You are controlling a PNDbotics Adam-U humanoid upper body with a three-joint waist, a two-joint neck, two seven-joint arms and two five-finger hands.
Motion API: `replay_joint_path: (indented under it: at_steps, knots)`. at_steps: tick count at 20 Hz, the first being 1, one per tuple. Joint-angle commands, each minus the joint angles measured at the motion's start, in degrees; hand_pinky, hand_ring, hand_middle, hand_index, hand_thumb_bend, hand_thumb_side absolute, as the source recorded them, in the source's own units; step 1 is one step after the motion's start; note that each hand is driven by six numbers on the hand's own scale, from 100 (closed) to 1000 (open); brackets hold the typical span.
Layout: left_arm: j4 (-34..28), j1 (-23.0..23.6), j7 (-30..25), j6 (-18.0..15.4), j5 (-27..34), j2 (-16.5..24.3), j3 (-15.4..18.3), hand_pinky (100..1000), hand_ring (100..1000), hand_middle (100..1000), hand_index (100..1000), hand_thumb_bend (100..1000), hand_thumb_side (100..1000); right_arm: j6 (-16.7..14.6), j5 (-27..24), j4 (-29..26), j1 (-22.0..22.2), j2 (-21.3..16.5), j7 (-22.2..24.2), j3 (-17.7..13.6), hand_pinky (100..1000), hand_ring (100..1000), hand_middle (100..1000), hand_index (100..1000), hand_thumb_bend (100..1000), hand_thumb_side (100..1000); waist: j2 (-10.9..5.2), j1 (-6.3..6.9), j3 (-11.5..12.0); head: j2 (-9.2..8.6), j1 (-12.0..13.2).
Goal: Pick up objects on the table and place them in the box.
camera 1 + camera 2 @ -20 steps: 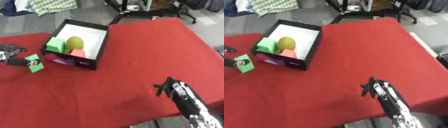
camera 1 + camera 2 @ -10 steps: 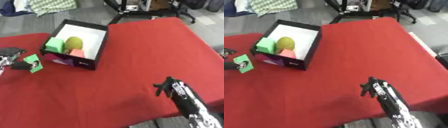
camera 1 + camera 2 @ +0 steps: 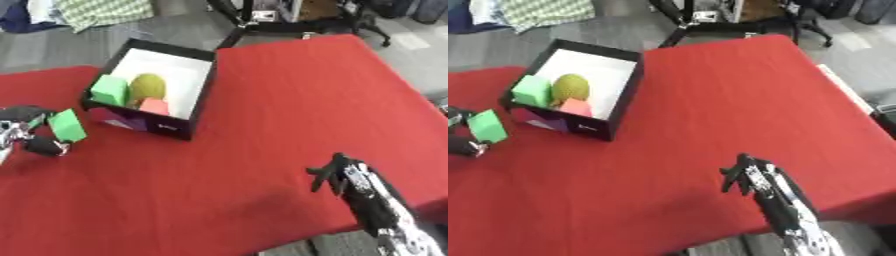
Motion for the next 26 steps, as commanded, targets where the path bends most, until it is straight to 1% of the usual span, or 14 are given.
replay_joint_path:
  at_steps: [1,4,6,7,8,9,12,15,17,18,20,21,23,26]
  knots:
    - [-1.0,-0.8,0.9,0.1,0.7,1.0,0.5,747,638,707,902,210,296,-0.1,0.2,-0.7,-0.2,-0.4,0.0,-0.3,833,446,205,470,100,758,-0.39,-0.06,0.1,-0.11,-0.1]
    - [-1.2,-0.9,2.4,0.8,1.1,1.0,0.5,747,634,703,901,205,298,-0.2,0.2,-0.7,-0.2,-0.4,0.0,-0.3,833,446,205,470,100,756,-0.41,-0.05,0.0,-0.11,-0.1]
    - [-1.2,-0.9,2.6,0.9,1.4,1.0,0.3,750,639,709,905,198,340,-0.2,0.2,-0.7,-0.2,-0.5,0.0,-0.3,833,446,205,470,100,754,-0.43,-0.05,0.0,-0.11,-0.1]
    - [-1.2,-0.9,2.6,0.9,1.5,1.0,0.3,758,662,737,921,185,491,-0.2,0.2,-0.7,-0.2,-0.5,0.0,-0.3,833,446,206,470,100,753,-0.43,-0.04,0.0,-0.11,-0.1]
    - [-1.2,-0.9,2.6,0.9,1.5,1.0,0.2,759,665,740,922,185,501,-0.2,0.2,-0.7,-0.2,-0.5,0.0,-0.3,833,446,206,470,100,753,-0.43,-0.04,0.0,-0.11,-0.1]
    - [-1.3,-1.0,2.5,0.8,1.5,1.0,0.1,766,683,768,936,197,666,-0.1,0.1,-0.7,-0.2,-0.5,0.0,-0.3,833,446,206,470,100,755,-0.43,-0.04,0.0,-0.11,-0.1]
    - [-1.3,-1.1,2.1,0.6,1.3,0.8,0.0,770,692,779,943,206,746,-0.1,0.2,-0.7,-0.3,-0.4,0.0,-0.3,833,446,206,470,100,757,-0.4,-0.04,0.0,-0.11,-0.1]
    - [-1.3,-1.3,1.8,0.5,1.1,0.6,-0.1,770,689,778,943,201,763,-0.1,0.2,-0.7,-0.3,-0.4,0.0,-0.3,833,446,206,470,100,760,-0.38,-0.04,-0.1,-0.11,-0.1]
    - [-1.2,-1.3,1.7,0.4,1.0,0.4,-0.2,767,678,765,935,186,738,-0.1,0.2,-0.7,-0.3,-0.4,0.0,-0.3,833,446,206,470,100,759,-0.36,-0.04,-0.1,-0.11,-0.1]
    - [-1.2,-1.4,1.9,0.5,1.0,0.3,-0.2,764,671,754,926,173,687,-0.1,0.2,-0.7,-0.3,-0.4,0.0,-0.3,833,446,206,470,100,758,-0.35,-0.04,-0.1,-0.11,-0.1]
    - [-1.1,-1.5,2.1,0.6,1.0,0.2,-0.2,756,652,735,908,149,567,-0.1,0.2,-0.7,-0.3,-0.4,0.0,-0.3,833,446,206,470,100,763,-0.35,-0.03,-0.2,-0.11,-0.1]
    - [-1.2,-1.5,2.2,0.6,1.0,0.2,-0.3,746,630,706,885,141,453,-0.1,0.2,-0.7,-0.3,-0.4,0.0,-0.3,833,446,206,470,100,762,-0.36,-0.02,-0.2,-0.11,-0.1]
    - [-1.4,-1.6,3.0,0.7,1.1,0.2,-0.2,736,610,677,864,141,335,-0.1,0.2,-0.7,-0.4,-0.4,0.1,-0.2,833,446,206,470,100,762,-0.37,-0.01,-0.2,-0.11,-0.1]
    - [-1.9,-1.8,4.4,1.0,1.5,0.4,-0.2,728,591,649,845,125,282,0.0,0.2,-0.7,-0.4,-0.4,0.1,-0.2,833,446,206,470,100,761,-0.4,-0.01,-0.3,-0.11,-0.1]
